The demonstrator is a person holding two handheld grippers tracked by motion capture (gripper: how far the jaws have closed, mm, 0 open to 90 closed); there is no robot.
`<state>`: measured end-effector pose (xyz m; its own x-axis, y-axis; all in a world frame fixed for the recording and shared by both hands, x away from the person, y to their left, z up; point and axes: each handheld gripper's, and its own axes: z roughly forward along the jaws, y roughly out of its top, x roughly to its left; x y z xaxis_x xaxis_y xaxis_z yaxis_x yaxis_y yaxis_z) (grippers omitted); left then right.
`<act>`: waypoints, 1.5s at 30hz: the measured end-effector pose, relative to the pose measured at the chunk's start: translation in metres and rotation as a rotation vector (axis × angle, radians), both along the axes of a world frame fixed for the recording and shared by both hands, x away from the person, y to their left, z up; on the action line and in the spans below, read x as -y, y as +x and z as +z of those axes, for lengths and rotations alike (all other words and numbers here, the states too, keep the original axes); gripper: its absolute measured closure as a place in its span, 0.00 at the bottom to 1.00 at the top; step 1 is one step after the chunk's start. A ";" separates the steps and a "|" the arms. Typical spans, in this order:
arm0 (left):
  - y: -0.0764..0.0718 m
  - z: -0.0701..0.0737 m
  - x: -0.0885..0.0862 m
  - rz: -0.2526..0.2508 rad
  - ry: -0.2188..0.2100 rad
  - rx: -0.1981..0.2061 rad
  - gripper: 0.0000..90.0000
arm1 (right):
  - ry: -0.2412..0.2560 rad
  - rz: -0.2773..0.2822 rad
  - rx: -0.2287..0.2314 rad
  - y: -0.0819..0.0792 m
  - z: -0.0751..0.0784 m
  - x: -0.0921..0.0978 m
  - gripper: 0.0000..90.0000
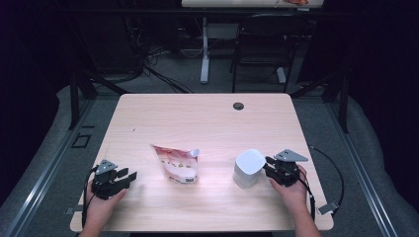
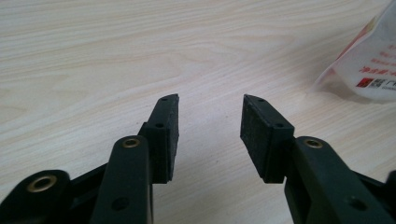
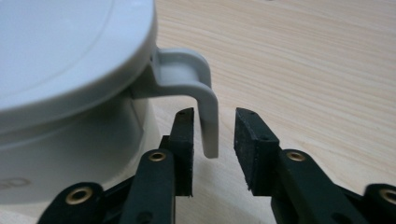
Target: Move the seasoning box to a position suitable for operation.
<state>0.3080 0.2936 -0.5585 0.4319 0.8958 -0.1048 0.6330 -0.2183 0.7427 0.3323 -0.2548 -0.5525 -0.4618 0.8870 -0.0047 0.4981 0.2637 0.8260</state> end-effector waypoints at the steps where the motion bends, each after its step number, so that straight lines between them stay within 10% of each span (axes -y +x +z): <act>1: -0.001 0.000 -0.001 0.004 -0.004 0.006 0.65 | -0.004 0.000 0.006 0.001 0.000 -0.002 0.80; 20: 0.003 0.001 0.001 -0.013 0.008 0.018 0.69 | -0.101 0.012 -0.017 -0.007 0.003 -0.008 0.91; 45: 0.008 0.002 0.003 -0.015 0.012 0.028 0.70 | -0.085 -0.021 -0.057 -0.043 0.006 -0.005 0.92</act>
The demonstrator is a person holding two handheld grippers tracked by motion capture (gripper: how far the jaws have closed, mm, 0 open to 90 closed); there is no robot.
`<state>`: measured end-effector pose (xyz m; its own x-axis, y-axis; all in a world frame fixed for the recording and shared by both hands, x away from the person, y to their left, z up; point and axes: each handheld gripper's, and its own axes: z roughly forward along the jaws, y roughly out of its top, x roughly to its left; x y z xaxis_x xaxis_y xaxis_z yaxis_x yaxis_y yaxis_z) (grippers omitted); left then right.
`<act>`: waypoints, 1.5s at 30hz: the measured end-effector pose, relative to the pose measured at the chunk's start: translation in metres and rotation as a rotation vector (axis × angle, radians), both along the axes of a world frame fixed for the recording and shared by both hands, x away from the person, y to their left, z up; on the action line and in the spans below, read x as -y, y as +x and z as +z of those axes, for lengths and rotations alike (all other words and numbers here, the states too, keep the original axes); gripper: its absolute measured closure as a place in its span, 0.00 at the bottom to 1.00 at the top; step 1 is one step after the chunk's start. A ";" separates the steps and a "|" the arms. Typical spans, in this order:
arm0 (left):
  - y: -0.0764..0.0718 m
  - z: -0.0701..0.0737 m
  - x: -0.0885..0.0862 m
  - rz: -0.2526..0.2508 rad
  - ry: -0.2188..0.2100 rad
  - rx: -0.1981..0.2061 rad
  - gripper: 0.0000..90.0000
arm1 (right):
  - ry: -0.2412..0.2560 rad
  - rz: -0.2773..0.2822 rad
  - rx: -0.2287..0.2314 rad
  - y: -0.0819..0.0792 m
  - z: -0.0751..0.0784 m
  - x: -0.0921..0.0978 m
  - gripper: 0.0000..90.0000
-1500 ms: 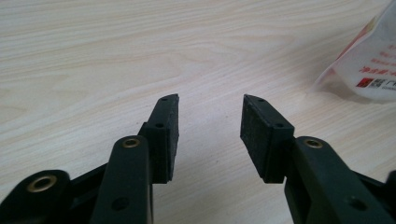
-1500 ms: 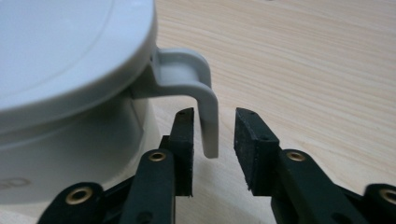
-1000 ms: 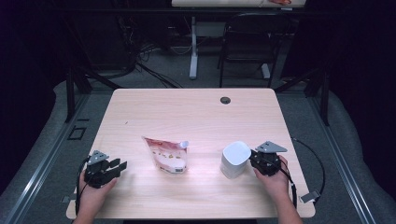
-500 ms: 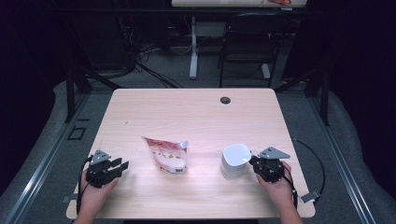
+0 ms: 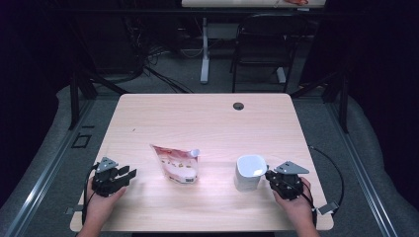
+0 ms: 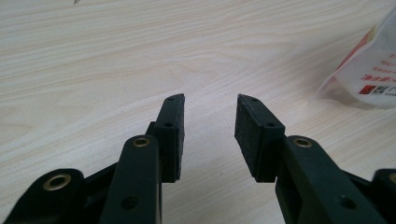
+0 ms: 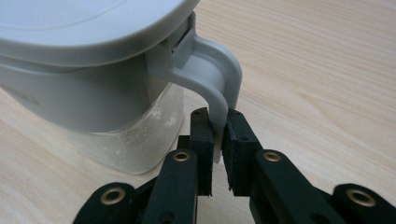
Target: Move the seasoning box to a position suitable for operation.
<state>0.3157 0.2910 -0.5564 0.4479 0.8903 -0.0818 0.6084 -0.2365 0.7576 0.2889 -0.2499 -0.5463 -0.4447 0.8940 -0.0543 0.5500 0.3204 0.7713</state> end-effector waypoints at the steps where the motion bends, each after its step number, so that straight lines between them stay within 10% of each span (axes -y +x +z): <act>1: 0.000 0.000 0.000 -0.002 0.000 0.001 0.70 | 0.001 -0.003 -0.003 -0.002 0.000 -0.001 0.92; 20: -0.001 0.000 0.004 -0.014 0.020 0.004 0.69 | 0.028 -0.029 -0.025 -0.028 0.003 -0.011 0.88; 45: -0.001 0.000 0.002 -0.007 0.015 -0.004 0.68 | 0.124 0.088 0.037 -0.046 0.018 -0.007 0.86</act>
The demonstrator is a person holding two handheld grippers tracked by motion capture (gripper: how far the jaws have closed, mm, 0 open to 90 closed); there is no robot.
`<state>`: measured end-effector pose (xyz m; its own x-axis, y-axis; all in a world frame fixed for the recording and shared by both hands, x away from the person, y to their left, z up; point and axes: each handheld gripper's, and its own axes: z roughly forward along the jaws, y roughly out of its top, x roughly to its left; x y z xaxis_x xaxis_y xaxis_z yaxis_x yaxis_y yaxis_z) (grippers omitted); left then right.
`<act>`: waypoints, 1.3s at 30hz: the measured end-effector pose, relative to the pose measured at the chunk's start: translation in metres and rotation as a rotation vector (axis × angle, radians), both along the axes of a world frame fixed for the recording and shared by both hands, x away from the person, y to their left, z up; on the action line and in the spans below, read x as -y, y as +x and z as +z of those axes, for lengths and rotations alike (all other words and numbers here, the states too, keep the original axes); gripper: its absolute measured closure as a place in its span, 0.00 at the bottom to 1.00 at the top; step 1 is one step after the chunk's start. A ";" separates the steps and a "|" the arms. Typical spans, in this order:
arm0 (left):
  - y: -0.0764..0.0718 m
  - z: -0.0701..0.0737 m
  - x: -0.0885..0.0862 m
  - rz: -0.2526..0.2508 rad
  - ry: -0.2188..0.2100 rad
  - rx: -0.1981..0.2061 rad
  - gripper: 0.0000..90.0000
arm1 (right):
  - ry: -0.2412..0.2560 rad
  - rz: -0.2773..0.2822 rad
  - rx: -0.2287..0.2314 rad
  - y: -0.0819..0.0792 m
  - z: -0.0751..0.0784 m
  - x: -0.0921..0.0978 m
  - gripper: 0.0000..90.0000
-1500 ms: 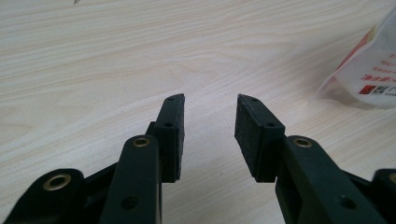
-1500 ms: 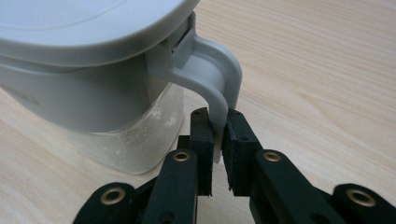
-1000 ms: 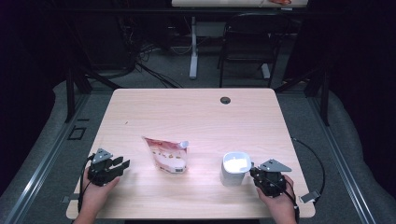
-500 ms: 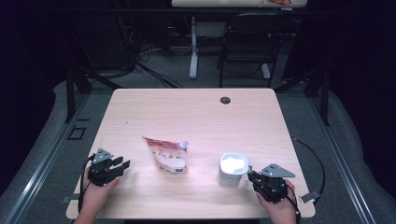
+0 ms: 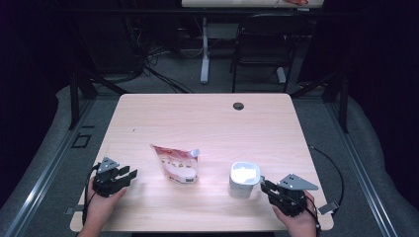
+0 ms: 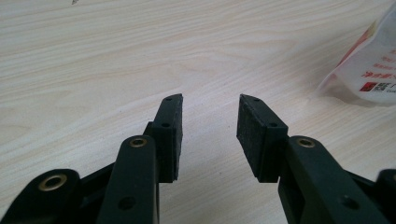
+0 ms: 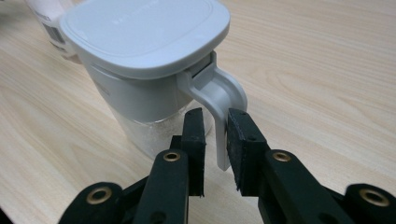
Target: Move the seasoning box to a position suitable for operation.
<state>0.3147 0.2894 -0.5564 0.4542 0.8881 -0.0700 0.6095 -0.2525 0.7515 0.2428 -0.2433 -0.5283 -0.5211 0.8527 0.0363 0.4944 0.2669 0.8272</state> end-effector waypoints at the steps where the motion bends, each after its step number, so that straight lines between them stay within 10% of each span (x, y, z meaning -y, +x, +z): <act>1: 0.000 0.000 0.000 0.001 -0.001 0.001 0.68 | 0.012 0.003 -0.003 -0.001 0.002 0.001 0.86; 22: -0.002 0.004 -0.002 0.029 -0.020 0.004 0.66 | 0.045 -0.035 0.025 0.014 0.021 0.012 0.58; 39: -0.003 0.004 -0.003 0.009 -0.029 0.000 0.70 | 0.017 -0.010 0.047 0.027 0.051 -0.001 0.82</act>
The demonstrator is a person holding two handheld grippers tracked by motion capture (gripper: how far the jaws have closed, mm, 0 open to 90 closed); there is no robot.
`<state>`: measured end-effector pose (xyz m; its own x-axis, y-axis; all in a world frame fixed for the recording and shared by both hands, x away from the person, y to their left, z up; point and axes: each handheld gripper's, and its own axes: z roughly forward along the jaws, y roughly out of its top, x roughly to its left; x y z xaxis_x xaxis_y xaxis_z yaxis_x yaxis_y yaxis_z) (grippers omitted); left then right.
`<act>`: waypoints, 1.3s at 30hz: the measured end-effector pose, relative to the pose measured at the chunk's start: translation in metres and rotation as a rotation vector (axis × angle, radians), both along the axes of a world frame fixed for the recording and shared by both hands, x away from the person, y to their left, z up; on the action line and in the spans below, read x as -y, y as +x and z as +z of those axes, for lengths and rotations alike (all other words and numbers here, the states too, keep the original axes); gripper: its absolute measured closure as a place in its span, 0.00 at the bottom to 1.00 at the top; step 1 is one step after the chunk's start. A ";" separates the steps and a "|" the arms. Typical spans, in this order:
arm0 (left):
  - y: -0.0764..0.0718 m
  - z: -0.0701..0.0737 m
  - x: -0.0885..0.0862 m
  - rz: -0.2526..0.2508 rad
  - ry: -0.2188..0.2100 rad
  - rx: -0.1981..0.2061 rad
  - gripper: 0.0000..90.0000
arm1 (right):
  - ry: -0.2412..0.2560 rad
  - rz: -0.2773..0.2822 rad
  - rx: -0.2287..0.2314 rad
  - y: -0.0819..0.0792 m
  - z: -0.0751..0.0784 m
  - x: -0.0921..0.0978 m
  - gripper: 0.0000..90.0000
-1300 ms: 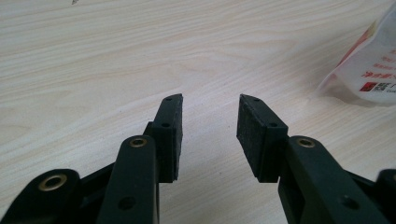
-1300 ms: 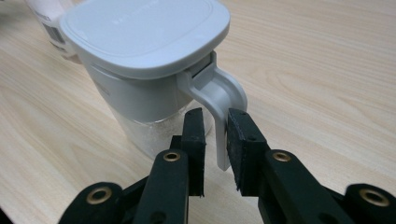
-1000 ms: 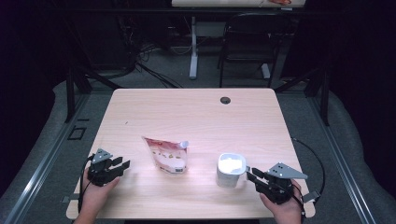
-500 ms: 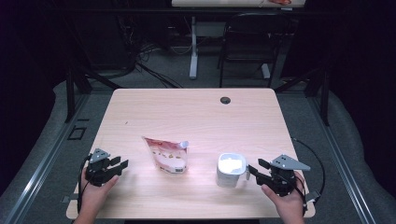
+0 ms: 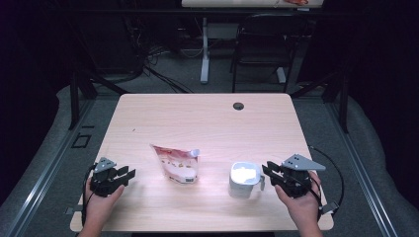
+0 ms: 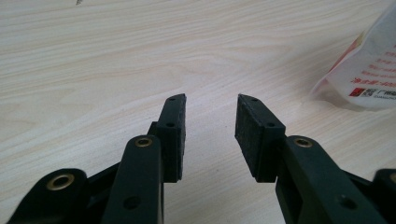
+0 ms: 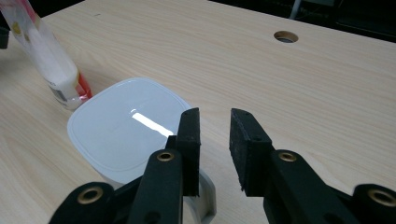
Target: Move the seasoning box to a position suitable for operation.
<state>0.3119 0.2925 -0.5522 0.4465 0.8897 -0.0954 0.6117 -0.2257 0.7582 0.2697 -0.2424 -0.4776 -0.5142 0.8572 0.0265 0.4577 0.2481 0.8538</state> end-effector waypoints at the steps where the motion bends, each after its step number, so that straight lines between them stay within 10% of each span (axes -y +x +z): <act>1: 0.000 0.000 0.000 -0.004 0.002 0.002 0.70 | 0.002 0.008 -0.005 0.000 0.000 -0.001 0.83; 39: 0.002 -0.005 0.001 -0.020 0.002 -0.031 0.68 | -0.157 0.076 -0.120 0.007 0.010 -0.025 1.00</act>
